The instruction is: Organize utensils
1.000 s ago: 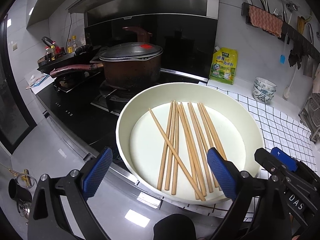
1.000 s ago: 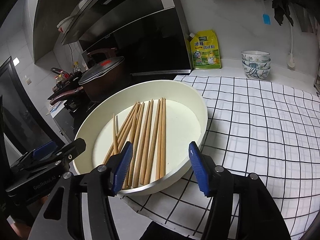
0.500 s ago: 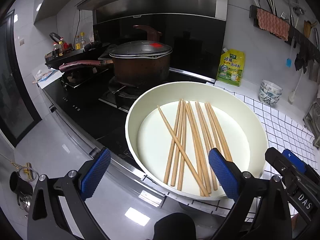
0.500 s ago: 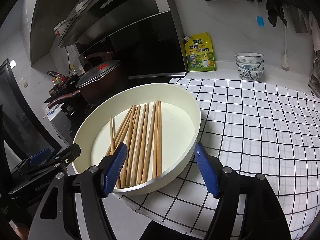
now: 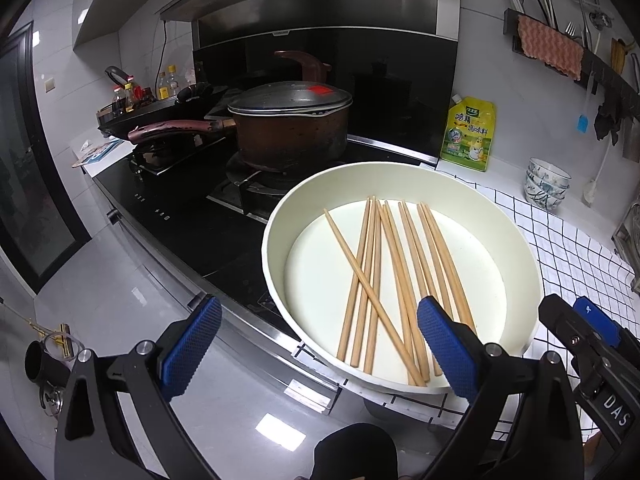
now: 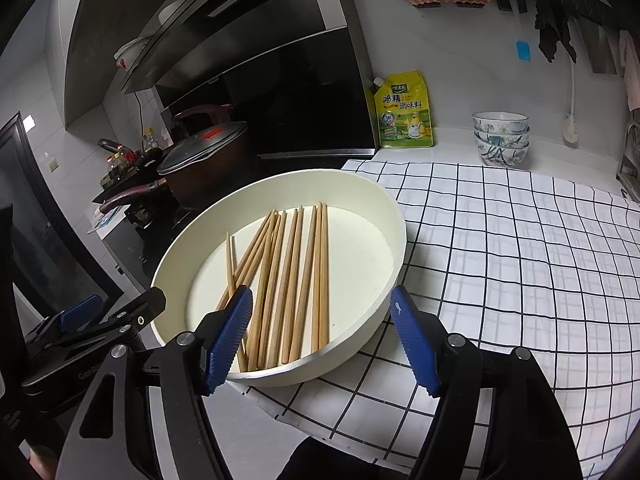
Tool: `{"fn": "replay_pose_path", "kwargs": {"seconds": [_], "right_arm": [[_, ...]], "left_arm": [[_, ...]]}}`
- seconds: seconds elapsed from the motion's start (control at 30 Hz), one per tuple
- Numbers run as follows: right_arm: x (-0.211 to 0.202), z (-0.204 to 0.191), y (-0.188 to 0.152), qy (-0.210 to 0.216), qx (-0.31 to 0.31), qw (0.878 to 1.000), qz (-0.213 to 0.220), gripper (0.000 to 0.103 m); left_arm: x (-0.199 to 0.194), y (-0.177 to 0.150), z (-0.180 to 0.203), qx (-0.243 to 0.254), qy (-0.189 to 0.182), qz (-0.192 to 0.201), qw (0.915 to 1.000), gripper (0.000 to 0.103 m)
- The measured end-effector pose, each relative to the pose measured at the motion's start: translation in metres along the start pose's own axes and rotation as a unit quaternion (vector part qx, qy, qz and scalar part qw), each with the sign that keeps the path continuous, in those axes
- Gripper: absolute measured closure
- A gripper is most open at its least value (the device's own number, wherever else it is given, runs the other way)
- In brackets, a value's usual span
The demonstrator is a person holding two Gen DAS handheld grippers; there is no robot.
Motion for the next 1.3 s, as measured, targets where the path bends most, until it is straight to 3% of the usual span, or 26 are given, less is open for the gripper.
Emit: {"fn": "replay_pose_path", "kwargs": {"seconds": [1.3], "right_arm": [[-0.0018,-0.0036,-0.0027,0.002,-0.011,1.000,0.002,0.035]], "left_arm": [[-0.0040,-0.0017,0.0023,0.010,0.010,0.010,0.9998,0.006]]}}
Point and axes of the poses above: each gripper's, at about its wrist camera, not at the fingertips, and x roughly the way its jaws point, z to its right, y to its top, the point moved 1 cm from there along x, roughly the way its jaws point, and after that the axes turned 7 degrees about y, right-handed, at the moved point
